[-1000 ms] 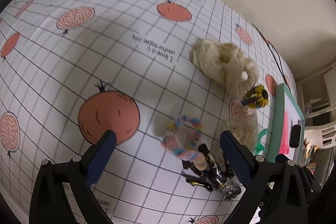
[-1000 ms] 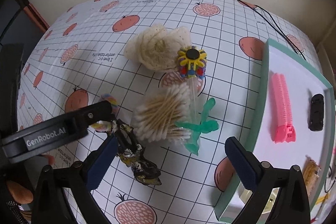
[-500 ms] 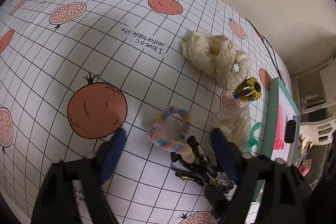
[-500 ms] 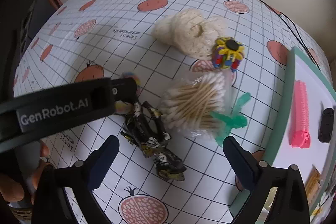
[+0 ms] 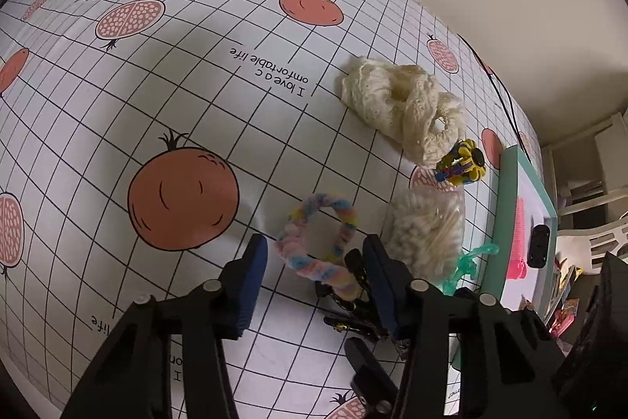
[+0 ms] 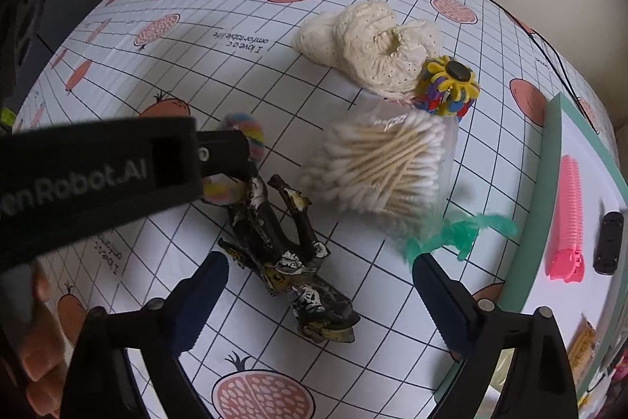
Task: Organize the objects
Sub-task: 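Grasp the rainbow fuzzy ring with the left tool while the right tool grasps the black-gold robot figure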
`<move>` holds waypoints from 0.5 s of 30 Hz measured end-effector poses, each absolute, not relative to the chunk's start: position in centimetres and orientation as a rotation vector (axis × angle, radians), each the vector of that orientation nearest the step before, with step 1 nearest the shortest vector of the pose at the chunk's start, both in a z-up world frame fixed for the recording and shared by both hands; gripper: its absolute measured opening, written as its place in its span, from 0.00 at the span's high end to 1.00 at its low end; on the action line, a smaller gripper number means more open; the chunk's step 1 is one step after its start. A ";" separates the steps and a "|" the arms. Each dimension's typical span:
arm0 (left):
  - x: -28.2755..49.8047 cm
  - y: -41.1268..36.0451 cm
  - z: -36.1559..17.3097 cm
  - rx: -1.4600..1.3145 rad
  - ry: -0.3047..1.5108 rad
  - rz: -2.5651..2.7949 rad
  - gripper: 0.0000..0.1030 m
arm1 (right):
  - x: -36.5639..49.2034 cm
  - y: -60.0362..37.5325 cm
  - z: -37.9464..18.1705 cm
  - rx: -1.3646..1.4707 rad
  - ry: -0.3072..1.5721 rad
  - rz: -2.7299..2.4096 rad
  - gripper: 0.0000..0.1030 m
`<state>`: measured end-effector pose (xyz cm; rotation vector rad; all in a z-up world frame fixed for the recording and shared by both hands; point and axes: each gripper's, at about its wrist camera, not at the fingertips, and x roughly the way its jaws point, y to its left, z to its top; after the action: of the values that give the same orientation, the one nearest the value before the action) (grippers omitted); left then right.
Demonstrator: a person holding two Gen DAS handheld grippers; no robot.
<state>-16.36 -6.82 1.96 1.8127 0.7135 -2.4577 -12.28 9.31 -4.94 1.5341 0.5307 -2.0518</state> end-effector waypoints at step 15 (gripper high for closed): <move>-16.1 -7.7 1.9 1.819 0.845 -2.433 0.59 | -12.4 9.8 -4.9 1.514 0.555 -2.104 0.32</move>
<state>-16.09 -7.67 1.92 1.8192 0.8449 -2.4335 -12.40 9.82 -4.94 1.5138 0.5546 -2.1040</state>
